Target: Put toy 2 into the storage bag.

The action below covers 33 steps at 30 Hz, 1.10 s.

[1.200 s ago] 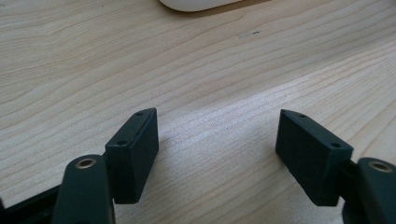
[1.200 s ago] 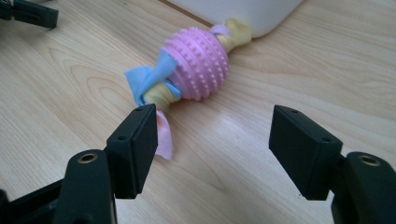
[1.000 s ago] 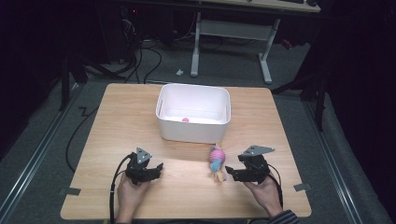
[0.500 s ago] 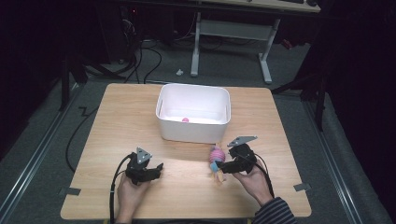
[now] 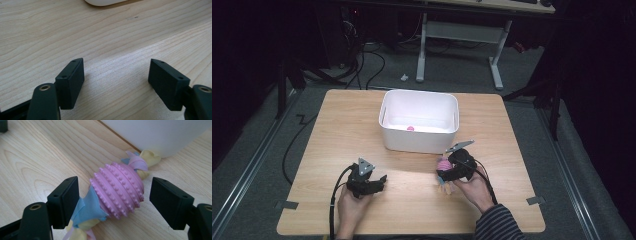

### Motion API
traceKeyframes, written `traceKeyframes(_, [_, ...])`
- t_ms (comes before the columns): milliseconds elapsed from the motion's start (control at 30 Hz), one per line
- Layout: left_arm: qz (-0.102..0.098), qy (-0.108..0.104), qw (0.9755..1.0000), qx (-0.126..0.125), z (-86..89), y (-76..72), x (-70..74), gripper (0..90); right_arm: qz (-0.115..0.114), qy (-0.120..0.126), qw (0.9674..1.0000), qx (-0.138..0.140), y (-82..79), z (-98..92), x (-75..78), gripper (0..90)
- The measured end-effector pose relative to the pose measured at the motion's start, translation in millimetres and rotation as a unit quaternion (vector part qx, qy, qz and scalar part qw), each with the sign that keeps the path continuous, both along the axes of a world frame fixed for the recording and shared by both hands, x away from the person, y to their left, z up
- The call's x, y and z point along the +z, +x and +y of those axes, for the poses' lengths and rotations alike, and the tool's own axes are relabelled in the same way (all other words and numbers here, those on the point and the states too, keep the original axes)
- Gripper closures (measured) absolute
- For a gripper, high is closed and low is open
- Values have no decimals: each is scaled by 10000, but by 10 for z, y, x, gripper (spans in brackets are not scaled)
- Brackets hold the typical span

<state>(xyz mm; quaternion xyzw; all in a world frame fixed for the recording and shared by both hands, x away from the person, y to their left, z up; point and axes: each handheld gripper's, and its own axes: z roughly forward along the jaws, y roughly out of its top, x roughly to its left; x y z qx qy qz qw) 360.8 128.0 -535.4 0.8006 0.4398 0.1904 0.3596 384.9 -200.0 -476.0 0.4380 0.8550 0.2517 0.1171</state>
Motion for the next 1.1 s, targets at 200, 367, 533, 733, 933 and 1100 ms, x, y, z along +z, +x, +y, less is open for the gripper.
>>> traceKeyframes(200, [0,1,10000,-2,0,0,0,292,114,-64,9999,-43,58,32,-71,241])
traceKeyframes(367, [1,2,10000,-3,-1,0,0,292,191,-158,9997,-74,92,49,-112,248])
traceKeyframes(533, [3,-1,10000,-13,0,0,0,290,310,-277,9991,-22,115,71,-162,264])
traceKeyframes(733, [4,-3,10000,-13,-1,-1,0,290,346,-302,9989,82,122,77,-181,324])
traceKeyframes(933, [3,-2,10000,-15,-1,-1,0,290,337,-349,9988,111,100,75,-172,332])
traceKeyframes(1100, [2,-2,10000,-16,-1,-1,-1,289,349,-361,9985,231,75,75,-160,333])
